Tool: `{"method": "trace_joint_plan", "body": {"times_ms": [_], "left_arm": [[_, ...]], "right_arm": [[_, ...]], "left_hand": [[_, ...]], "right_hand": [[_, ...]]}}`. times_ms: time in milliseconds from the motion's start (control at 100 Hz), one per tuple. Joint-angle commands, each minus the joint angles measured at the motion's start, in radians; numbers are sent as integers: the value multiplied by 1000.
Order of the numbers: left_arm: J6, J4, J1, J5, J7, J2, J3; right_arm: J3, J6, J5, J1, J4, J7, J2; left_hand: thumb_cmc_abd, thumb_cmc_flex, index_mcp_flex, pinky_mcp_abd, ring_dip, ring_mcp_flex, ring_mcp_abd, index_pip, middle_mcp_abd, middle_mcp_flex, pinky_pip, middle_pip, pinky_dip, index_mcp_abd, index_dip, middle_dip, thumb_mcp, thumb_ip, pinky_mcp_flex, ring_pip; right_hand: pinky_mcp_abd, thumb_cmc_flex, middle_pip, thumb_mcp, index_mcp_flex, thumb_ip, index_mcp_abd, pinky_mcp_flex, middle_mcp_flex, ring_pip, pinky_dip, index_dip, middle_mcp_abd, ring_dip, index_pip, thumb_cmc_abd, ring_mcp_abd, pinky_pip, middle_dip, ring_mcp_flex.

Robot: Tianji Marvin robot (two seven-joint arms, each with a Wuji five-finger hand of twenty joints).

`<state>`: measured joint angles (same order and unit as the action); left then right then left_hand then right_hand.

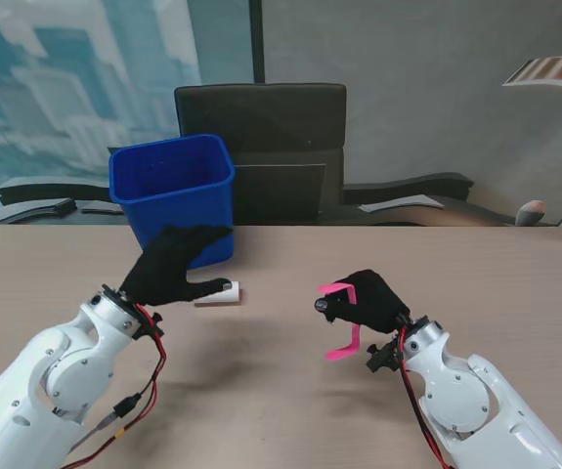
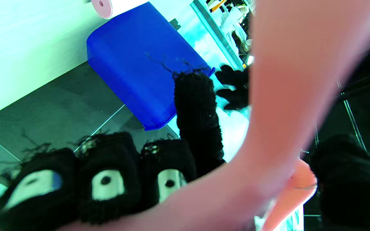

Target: Replace a lint-roller refill

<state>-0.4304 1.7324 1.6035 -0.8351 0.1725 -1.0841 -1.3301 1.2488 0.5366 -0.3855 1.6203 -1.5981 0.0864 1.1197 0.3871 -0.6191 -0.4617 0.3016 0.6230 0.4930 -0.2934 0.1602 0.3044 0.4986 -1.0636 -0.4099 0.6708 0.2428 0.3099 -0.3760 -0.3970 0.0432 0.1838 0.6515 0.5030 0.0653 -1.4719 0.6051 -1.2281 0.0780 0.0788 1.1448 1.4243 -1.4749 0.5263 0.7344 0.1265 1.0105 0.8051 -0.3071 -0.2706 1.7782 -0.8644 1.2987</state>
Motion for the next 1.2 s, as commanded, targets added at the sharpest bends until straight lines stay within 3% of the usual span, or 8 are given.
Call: {"method": "trace_joint_plan", "body": {"times_ms": [0,80,120,250,480,740,1020,1190], "left_arm": [[26,-20,27,-47,-26,-1,23],[66,-43,30,-119,-9,8,44],[91,-53,31,-146,-13,13,55],[173,-107,8,-235,-2,26,102],[270,-221,-110,-293,-9,38,208],[323,-324,-226,-333,28,44,318],[371,-381,-302,-356,-5,51,401],[379,-377,-314,-375,-36,57,410]], "right_arm": [[-1,6,-4,12,-12,-4,9],[4,7,-5,17,-15,-6,8],[7,7,-7,19,-17,-9,7],[18,8,-11,28,-25,-14,5],[5,7,2,22,-23,-29,3],[-7,10,17,13,-15,-47,0],[-4,15,19,16,-17,-47,0],[-2,14,21,17,-18,-48,0]], "left_hand": [[27,4,-36,24,-10,3,-7,18,-14,20,18,17,13,-28,20,-16,15,3,-4,-27],[46,-6,-70,27,-5,1,-6,64,-15,26,29,22,19,-49,60,-20,-1,-1,-8,-33],[53,-13,-81,28,-4,-11,-34,77,-15,24,33,23,20,-57,69,-21,-7,-3,-12,-38],[73,-47,-95,34,6,-10,-36,129,-9,34,37,20,31,-63,107,-26,-37,-11,-14,-34],[75,-79,-101,33,28,-12,-35,178,4,41,11,-37,60,-50,129,-74,-62,-18,-12,-2],[78,-108,-156,34,256,123,-19,245,-46,150,-214,-369,123,-67,129,-444,-69,-25,93,312],[93,-101,-188,28,310,163,-10,250,-58,184,-287,-413,125,-48,114,-512,-85,-26,130,383],[93,-95,-188,29,318,167,-9,231,-56,186,-294,-413,123,-35,100,-520,-87,-25,133,387]], "right_hand": [[-419,-49,-12,-26,6,44,63,38,27,-308,72,-7,-18,65,-5,36,521,186,-3,25],[-416,-42,-11,-20,6,41,65,38,27,-308,72,-7,-14,65,-5,38,519,187,-4,24],[-415,-38,-10,-17,6,40,64,38,28,-309,73,-7,-13,64,-5,37,519,187,-4,24],[-414,-18,-10,3,3,34,63,38,28,-309,73,-7,-13,64,-3,29,518,186,-5,24],[-414,9,-9,21,1,30,64,38,28,-308,75,-8,-13,63,0,20,518,185,-7,24],[-414,33,-9,13,0,27,63,38,28,-308,75,-8,-12,62,1,19,519,185,-9,24],[-414,54,-10,0,-1,23,60,38,28,-309,76,-8,-13,63,3,22,520,185,-9,24],[-414,63,-10,-6,-2,21,62,38,28,-309,76,-8,-11,63,4,22,519,185,-10,24]]}}
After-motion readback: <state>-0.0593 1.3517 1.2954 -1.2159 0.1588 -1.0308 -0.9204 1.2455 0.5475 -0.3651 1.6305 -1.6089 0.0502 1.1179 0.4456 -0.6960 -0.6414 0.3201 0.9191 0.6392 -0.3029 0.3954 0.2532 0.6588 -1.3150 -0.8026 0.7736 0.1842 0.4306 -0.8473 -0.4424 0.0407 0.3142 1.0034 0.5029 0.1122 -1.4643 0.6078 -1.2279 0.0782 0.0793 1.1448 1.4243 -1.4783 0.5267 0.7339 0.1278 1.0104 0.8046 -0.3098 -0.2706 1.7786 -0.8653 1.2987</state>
